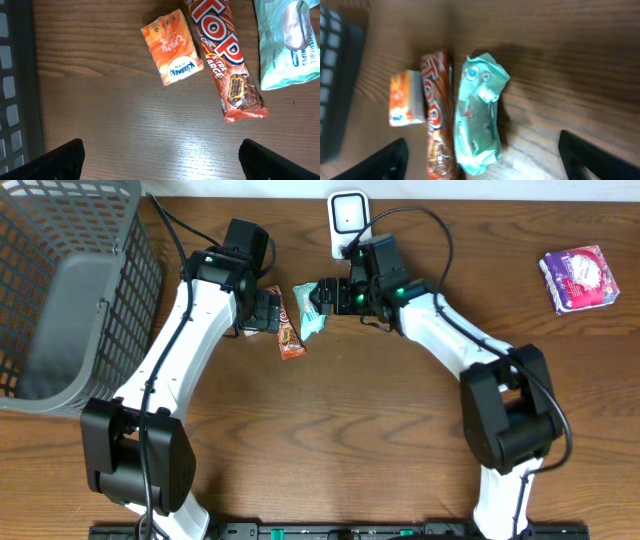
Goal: Scan the item barcode
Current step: 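Lower the right gripper onto the green wipes pack and grasp it, then lift the wipes pack up to the scanner with the right gripper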
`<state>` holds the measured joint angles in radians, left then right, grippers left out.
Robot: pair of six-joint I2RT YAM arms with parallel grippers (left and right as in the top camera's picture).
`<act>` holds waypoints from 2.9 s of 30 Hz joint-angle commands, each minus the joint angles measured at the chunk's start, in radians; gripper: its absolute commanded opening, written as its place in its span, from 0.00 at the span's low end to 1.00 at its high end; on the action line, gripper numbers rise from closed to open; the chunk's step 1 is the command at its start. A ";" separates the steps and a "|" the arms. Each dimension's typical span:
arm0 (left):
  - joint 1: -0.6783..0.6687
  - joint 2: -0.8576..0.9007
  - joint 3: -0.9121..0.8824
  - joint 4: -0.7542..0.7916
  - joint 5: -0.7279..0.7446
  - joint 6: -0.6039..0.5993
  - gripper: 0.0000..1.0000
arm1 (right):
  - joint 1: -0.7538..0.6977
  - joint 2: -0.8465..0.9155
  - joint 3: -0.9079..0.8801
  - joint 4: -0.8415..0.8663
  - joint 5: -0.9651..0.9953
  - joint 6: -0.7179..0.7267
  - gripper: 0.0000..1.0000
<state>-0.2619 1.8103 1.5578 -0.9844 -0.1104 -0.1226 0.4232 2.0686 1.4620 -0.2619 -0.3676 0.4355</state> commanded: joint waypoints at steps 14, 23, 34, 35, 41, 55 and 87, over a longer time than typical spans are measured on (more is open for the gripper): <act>0.003 0.004 -0.001 -0.002 0.000 0.006 0.98 | 0.011 0.084 -0.003 0.094 -0.095 0.033 0.81; 0.003 0.004 -0.001 -0.002 0.000 0.006 0.98 | 0.033 0.171 -0.003 0.148 -0.122 0.085 0.76; 0.003 0.004 -0.001 -0.002 0.000 0.006 0.98 | 0.045 0.211 -0.003 0.060 -0.121 0.039 0.59; 0.003 0.004 -0.001 -0.002 0.000 0.006 0.98 | 0.045 0.211 -0.003 0.060 -0.121 0.039 0.55; 0.003 0.004 -0.001 -0.002 0.000 0.006 0.98 | 0.040 0.209 -0.003 0.070 -0.093 0.027 0.21; 0.003 0.004 -0.001 -0.002 0.000 0.006 0.98 | -0.072 0.209 0.009 0.158 -0.303 0.058 0.01; 0.003 0.004 -0.001 -0.002 0.000 0.006 0.98 | -0.111 0.030 0.011 0.533 0.063 0.188 0.01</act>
<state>-0.2619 1.8103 1.5578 -0.9848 -0.1104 -0.1226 0.3122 2.0338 1.4723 0.2119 -0.3523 0.5209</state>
